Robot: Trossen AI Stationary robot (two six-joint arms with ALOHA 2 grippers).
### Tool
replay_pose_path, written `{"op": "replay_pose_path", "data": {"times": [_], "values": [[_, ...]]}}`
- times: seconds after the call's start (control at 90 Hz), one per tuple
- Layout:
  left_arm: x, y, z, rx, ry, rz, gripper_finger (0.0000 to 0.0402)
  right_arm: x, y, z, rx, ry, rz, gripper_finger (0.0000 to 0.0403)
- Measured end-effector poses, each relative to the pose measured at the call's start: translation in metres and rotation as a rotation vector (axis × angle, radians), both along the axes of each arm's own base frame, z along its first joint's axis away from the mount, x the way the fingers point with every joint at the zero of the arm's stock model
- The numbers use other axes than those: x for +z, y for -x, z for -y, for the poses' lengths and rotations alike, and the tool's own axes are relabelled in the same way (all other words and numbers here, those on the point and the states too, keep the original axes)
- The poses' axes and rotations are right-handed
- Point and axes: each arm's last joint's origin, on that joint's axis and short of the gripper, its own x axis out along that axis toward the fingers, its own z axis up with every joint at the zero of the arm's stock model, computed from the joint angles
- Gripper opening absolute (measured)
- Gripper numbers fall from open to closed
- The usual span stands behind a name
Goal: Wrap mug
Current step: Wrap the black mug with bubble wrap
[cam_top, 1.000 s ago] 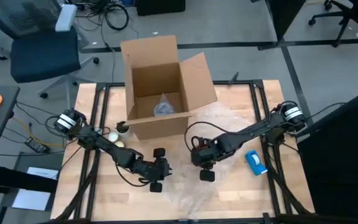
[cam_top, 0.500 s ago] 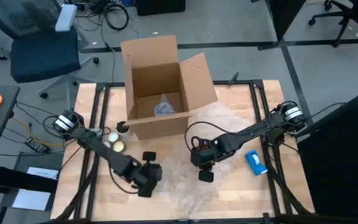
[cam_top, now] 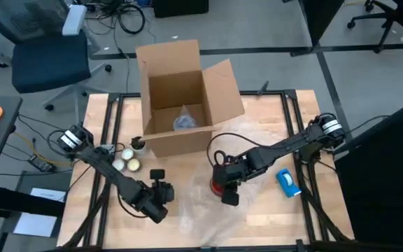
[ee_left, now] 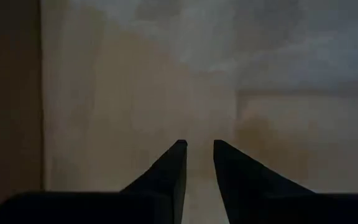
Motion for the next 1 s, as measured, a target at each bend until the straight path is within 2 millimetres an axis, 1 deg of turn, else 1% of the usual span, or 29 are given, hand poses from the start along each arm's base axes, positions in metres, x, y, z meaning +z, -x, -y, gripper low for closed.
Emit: {"op": "replay_pose_path", "data": {"times": [0.122, 0.278, 0.356, 0.467, 0.578, 0.689, 0.822, 0.9, 1.0], "values": [[-0.010, -0.002, -0.003, -0.045, 0.068, -0.002, 0.0065, 0.000, 0.001, -0.003, -0.011, -0.001, -0.005, 0.0086], [-0.009, -0.008, 0.001, -0.149, 0.111, 0.017, 0.0065, 0.000, 0.003, -0.007, -0.004, -0.002, -0.001, 0.0086], [-0.009, -0.009, 0.002, -0.172, 0.133, 0.015, 0.0065, 0.000, 0.003, -0.011, -0.001, -0.008, 0.006, 0.0086], [-0.009, -0.012, -0.002, -0.174, 0.158, 0.002, 0.0065, 0.009, 0.003, -0.019, 0.009, -0.003, 0.038, 0.0086], [-0.009, -0.020, -0.008, -0.168, 0.192, 0.010, 0.0065, 0.022, 0.006, -0.027, 0.008, 0.082, 0.076, 0.0086], [-0.016, -0.030, -0.009, -0.202, 0.279, 0.003, 0.0065, 0.031, 0.009, -0.031, 0.003, 0.138, 0.094, 0.0086], [-0.031, -0.041, -0.009, -0.243, 0.394, -0.041, 0.0065, 0.034, 0.010, -0.037, 0.032, 0.142, 0.116, 0.0086], [-0.033, -0.047, -0.009, -0.269, 0.434, -0.023, 0.0065, 0.035, 0.012, -0.043, 0.046, 0.135, 0.127, 0.0086], [-0.032, -0.050, -0.010, -0.316, 0.430, 0.001, 0.0065, 0.036, 0.014, -0.051, 0.064, 0.120, 0.150, 0.0086]]}}
